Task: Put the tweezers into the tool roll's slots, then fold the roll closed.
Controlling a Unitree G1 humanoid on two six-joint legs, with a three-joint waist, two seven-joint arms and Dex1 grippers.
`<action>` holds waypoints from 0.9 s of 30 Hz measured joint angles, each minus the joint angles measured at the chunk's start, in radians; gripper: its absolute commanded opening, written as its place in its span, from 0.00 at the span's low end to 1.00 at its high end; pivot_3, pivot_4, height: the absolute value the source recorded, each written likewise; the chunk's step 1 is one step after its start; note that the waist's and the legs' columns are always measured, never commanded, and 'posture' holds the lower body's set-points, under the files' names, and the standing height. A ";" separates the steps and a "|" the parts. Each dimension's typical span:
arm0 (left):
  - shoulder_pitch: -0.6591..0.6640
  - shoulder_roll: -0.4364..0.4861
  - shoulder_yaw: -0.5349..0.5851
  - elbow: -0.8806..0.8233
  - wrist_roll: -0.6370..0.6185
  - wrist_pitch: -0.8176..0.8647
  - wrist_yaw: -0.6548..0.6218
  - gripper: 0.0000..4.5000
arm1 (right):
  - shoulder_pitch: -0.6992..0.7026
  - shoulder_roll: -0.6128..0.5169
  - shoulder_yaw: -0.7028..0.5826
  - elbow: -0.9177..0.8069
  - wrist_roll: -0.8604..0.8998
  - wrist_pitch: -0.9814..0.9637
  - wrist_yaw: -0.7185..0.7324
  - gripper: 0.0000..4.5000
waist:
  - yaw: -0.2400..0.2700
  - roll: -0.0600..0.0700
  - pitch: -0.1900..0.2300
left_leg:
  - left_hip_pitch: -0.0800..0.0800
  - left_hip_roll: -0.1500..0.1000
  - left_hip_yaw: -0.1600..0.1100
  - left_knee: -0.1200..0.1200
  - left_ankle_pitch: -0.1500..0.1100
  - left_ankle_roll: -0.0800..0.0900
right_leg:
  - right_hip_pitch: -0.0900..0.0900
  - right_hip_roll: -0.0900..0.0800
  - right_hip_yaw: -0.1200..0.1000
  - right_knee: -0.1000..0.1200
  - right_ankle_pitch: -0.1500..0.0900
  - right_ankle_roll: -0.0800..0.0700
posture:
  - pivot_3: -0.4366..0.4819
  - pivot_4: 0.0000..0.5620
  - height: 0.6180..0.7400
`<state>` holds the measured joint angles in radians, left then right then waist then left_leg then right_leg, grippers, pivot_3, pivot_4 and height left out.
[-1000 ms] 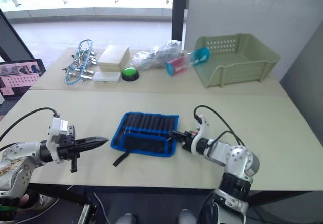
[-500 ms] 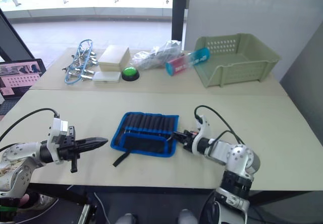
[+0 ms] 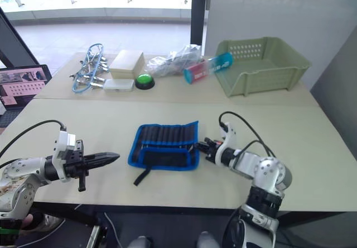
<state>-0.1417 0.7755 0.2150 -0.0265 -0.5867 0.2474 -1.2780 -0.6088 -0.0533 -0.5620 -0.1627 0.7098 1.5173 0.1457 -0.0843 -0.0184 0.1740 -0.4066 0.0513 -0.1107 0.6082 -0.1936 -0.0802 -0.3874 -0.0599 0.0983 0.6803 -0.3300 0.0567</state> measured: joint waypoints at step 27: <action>0.000 0.000 -0.021 0.003 0.014 0.000 -0.013 0.00 | -0.094 -0.254 0.950 -0.250 -0.458 -0.217 -0.097 0.01 | -0.013 0.001 0.001 | 0.000 0.000 0.000 0.000 0.000 0.000 | -0.001 0.000 0.000 0.000 0.000 0.000 | 0.48 0.27 1.00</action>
<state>-0.1415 0.7754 0.1936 -0.0232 -0.5730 0.2474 -1.2912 -0.7032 -0.3074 0.3884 -0.4127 0.2523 1.3006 0.0491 -0.0973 -0.0178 0.1746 -0.4070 0.0515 -0.1108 0.6080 -0.1932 -0.0799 -0.3887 -0.0598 0.0982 0.6802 -0.3301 0.0566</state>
